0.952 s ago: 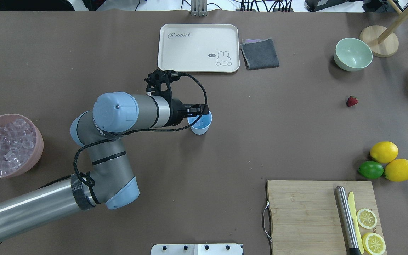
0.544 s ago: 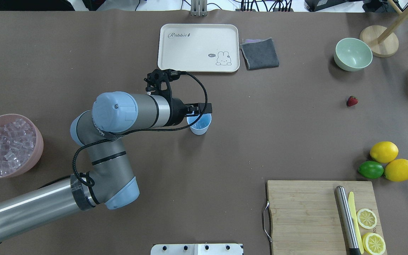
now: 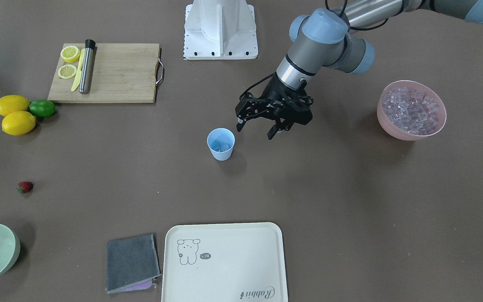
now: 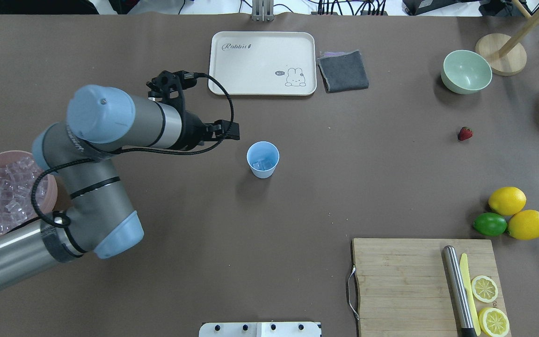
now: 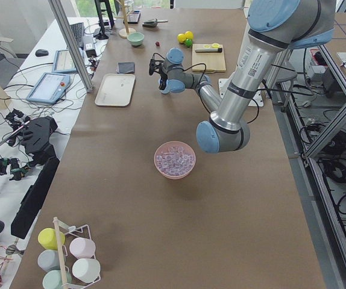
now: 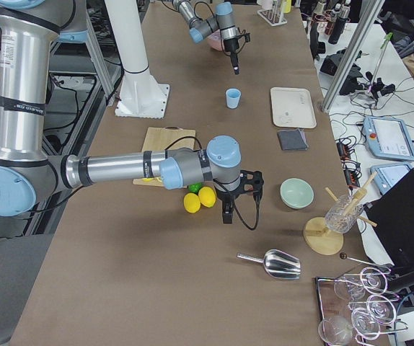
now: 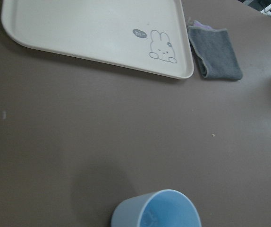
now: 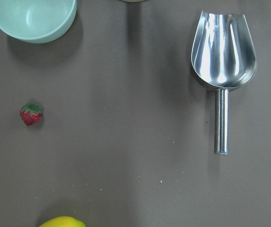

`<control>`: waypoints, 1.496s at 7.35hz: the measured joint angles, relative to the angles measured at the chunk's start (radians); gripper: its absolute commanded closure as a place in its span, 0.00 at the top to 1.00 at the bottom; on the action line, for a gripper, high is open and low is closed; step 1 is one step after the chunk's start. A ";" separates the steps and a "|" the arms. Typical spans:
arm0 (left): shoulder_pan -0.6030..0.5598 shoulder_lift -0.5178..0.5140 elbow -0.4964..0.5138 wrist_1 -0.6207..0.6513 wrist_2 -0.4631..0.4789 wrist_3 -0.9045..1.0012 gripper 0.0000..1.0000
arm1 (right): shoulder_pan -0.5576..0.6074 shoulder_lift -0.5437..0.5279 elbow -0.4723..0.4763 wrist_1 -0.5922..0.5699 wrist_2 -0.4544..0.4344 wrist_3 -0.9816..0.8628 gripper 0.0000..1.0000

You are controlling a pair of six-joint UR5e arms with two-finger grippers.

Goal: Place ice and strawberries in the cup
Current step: 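Move the left gripper back to the pink ice bowl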

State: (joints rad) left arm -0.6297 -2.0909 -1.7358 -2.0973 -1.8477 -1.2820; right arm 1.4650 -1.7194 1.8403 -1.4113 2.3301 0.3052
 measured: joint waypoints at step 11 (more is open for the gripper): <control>-0.327 0.643 -0.102 -0.133 -0.215 0.641 0.99 | -0.001 -0.001 -0.014 0.000 0.003 0.000 1.00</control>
State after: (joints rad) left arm -0.9564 -1.4474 -1.8380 -2.2299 -2.0625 -0.6414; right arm 1.4639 -1.7205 1.8259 -1.4113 2.3331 0.3053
